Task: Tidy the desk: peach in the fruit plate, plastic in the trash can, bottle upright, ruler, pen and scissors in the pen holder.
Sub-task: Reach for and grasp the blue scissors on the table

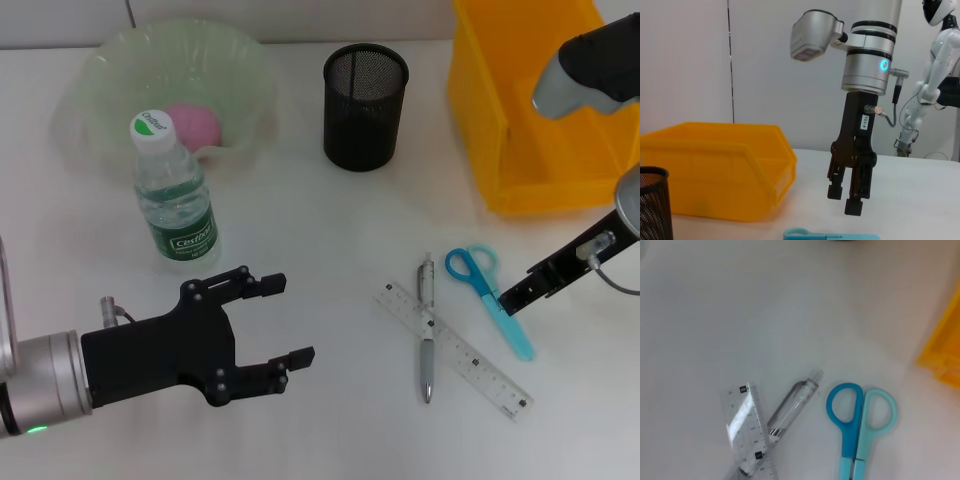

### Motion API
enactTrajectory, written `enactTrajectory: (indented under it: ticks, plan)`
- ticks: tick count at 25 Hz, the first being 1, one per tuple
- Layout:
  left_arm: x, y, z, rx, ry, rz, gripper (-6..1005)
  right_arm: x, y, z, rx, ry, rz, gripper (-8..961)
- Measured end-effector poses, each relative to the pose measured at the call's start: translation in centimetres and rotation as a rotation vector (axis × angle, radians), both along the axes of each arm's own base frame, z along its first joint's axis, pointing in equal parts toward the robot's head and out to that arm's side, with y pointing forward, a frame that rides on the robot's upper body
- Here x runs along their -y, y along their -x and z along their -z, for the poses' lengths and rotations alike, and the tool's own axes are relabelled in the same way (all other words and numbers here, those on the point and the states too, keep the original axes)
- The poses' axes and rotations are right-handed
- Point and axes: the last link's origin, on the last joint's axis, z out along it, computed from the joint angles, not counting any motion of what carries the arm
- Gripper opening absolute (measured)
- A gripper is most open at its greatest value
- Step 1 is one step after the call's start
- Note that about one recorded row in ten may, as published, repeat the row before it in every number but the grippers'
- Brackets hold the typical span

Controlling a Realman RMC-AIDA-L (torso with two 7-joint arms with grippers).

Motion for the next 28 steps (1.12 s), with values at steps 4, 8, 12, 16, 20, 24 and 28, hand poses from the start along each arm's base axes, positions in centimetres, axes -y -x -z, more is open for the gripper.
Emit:
enactTrajectory:
  ticks: [4,8,12,16,20,24,28]
  plan:
    - [-0.1,-0.1,0.0,0.0,-0.001,0.003,797,0.0,0.1,0.6,0.01,-0.009,-0.002,729]
    - [-0.1,-0.1,0.0,0.001,-0.001,0.004,797,-0.5,-0.1,0.6,0.035,-0.05,0.01,717]
    - [-0.1,-0.1,0.0,0.0,-0.002,0.003,797,-0.8,-0.3,0.9,0.028,-0.068,0.022,706]
    - [-0.1,0.0,0.1,-0.003,-0.003,0.002,797,-0.9,-0.4,1.3,0.023,-0.073,0.029,694]
    - [-0.1,0.0,0.2,-0.004,-0.002,0.001,797,-0.8,-0.3,1.9,0.003,-0.063,0.028,682]
    - [-0.1,0.0,0.2,-0.006,-0.002,-0.001,797,-0.8,-0.4,2.3,-0.005,-0.054,0.034,671]
    - [-0.1,0.1,0.2,-0.008,-0.001,0.0,797,-0.7,-0.4,2.7,-0.001,-0.041,0.029,659]
